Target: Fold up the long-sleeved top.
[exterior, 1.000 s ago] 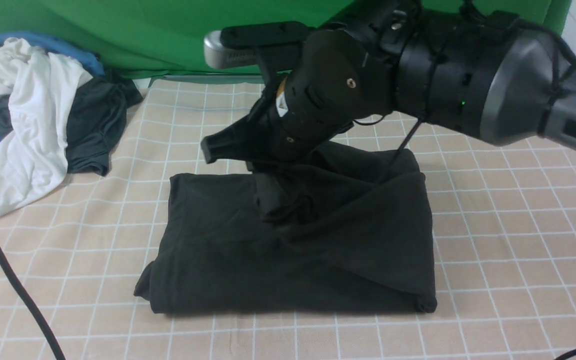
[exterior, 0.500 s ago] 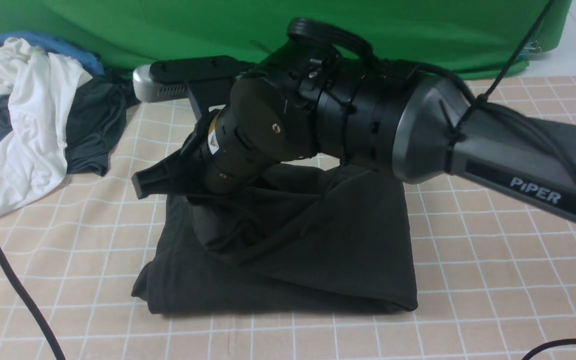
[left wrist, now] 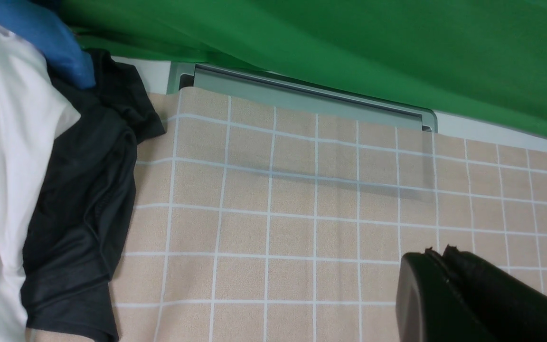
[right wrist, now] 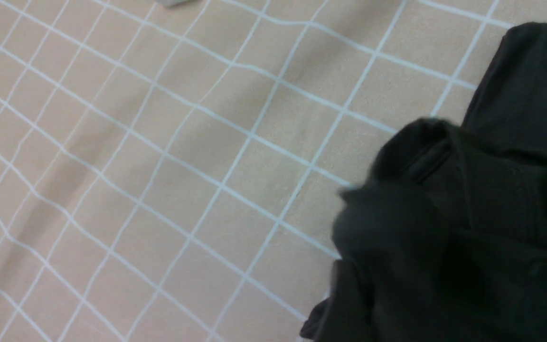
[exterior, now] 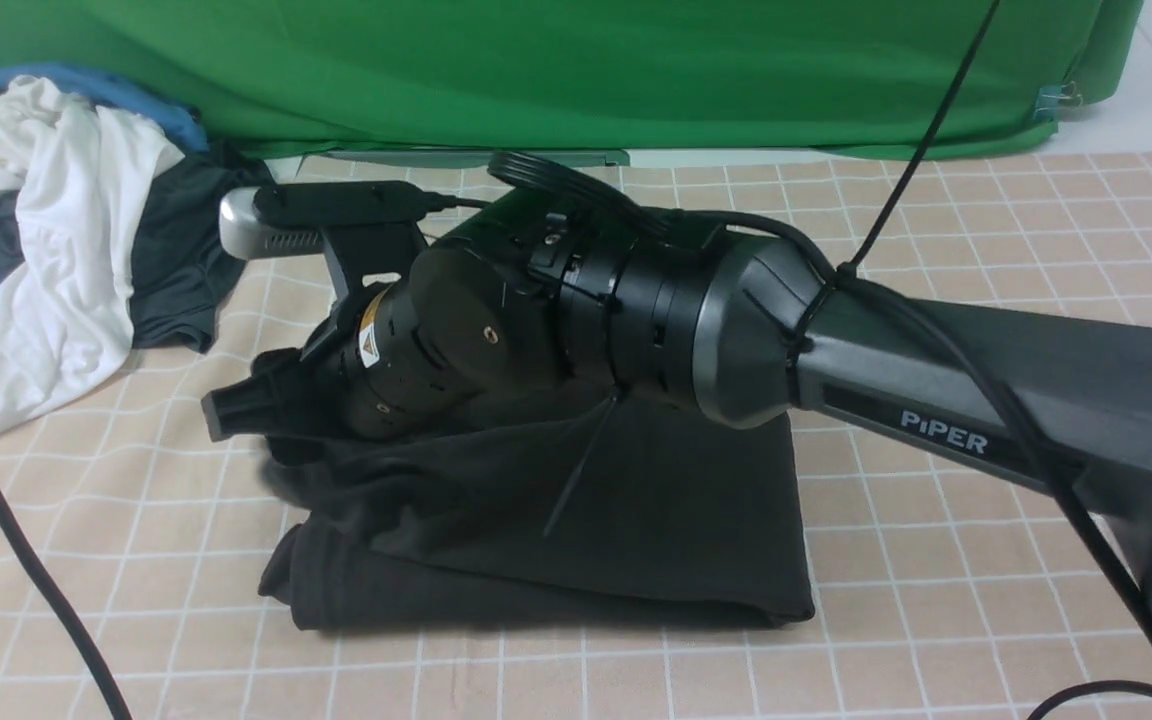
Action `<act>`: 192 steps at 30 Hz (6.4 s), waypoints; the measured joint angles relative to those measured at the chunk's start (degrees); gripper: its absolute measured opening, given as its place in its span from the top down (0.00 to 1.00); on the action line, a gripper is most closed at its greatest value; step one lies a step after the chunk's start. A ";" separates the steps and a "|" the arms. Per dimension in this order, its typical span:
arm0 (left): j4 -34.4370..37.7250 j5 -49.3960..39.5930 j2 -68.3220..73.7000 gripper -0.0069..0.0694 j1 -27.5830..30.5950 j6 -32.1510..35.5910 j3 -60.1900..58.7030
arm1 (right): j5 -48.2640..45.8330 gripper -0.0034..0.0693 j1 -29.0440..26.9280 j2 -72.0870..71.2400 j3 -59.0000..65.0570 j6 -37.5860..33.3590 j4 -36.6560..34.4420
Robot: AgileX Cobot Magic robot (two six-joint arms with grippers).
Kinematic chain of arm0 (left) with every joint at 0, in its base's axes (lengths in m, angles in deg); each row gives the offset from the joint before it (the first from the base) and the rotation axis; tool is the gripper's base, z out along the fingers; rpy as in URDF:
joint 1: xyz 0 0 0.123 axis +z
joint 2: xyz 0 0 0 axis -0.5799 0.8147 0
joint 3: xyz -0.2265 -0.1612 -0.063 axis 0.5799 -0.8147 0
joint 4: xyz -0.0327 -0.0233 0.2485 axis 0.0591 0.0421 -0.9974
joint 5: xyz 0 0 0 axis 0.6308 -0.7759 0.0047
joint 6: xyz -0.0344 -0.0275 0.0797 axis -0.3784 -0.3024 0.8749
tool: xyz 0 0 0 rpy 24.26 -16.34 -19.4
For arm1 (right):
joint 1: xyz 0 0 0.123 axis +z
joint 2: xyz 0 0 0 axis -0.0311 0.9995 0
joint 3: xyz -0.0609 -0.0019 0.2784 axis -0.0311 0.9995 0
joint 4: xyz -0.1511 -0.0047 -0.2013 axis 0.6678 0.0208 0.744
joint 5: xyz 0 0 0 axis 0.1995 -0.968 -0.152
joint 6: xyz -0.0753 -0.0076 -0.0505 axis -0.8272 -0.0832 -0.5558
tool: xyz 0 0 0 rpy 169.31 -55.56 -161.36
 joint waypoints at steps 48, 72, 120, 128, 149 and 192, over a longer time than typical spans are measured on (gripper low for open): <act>10.50 0.17 -10.11 0.88 -5.32 10.87 -51.98 | -33.27 0.91 -12.34 -31.06 7.71 -17.78 15.25; -13.23 8.65 -10.01 0.26 -20.42 6.14 -52.44 | -26.85 0.91 -12.47 -39.17 22.97 -17.57 15.09; -16.98 6.25 -9.48 0.89 -18.60 11.48 -54.25 | -23.90 0.92 -12.47 -39.17 22.97 -17.52 14.67; -14.85 8.50 -10.54 0.89 -12.10 9.10 -54.25 | -23.90 0.92 -12.47 -39.17 22.97 -17.52 14.58; -3.11 14.24 -8.34 0.41 -18.87 17.94 -52.19 | -23.84 0.92 -12.47 -39.17 22.97 -17.63 13.87; -10.89 11.04 -6.06 0.89 -16.39 12.35 -52.15 | -23.71 0.92 -12.47 -39.17 22.97 -17.51 13.32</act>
